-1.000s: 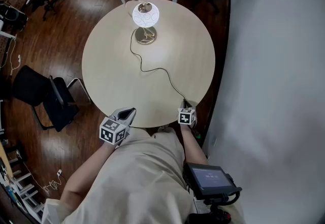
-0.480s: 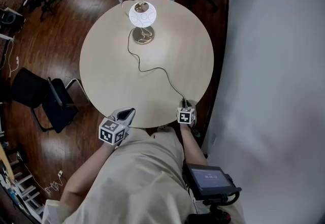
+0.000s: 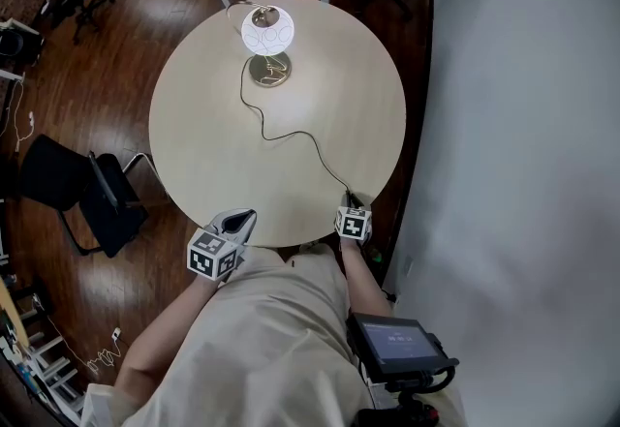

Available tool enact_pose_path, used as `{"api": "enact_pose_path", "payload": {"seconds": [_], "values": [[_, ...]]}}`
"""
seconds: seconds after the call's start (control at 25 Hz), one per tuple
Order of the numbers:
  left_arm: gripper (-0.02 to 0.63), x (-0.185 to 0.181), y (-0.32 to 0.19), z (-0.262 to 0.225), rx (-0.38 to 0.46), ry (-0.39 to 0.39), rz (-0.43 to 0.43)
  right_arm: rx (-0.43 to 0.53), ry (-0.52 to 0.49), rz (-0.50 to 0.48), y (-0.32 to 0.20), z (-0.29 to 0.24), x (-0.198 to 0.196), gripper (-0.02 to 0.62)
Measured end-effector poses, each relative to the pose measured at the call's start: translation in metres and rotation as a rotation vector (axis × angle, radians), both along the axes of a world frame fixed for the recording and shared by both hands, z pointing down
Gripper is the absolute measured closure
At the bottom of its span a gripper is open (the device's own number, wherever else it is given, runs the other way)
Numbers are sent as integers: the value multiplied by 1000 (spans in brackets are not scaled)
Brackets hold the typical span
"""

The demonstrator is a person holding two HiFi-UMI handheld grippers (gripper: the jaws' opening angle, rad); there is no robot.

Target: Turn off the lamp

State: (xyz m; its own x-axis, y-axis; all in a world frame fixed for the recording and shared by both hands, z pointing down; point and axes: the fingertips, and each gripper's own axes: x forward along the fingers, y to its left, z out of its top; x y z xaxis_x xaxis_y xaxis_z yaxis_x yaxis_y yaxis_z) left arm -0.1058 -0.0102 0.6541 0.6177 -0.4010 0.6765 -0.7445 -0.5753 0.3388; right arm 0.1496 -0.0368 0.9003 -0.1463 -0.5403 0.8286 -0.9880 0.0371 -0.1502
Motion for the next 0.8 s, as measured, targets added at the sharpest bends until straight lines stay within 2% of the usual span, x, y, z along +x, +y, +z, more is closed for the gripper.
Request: {"api": "enact_pose_path", "payload": {"seconds": [0.08, 0.24, 0.36, 0.48, 0.8], "values": [[606, -1, 0, 0, 0, 1, 0, -8, -10, 6, 0, 0, 0, 519], [606, -2, 0, 0, -3, 2, -5, -32, -25, 38, 6, 4, 3, 462], [606, -3, -1, -1, -7, 2, -8, -39, -58, 60, 11, 9, 4, 463], [606, -4, -2, -1, -8, 0, -8, -35, -72, 61, 10, 11, 3, 500], [606, -1, -3, 1, -14, -3, -1, -36, -19, 9, 7, 9, 5, 517]]}}
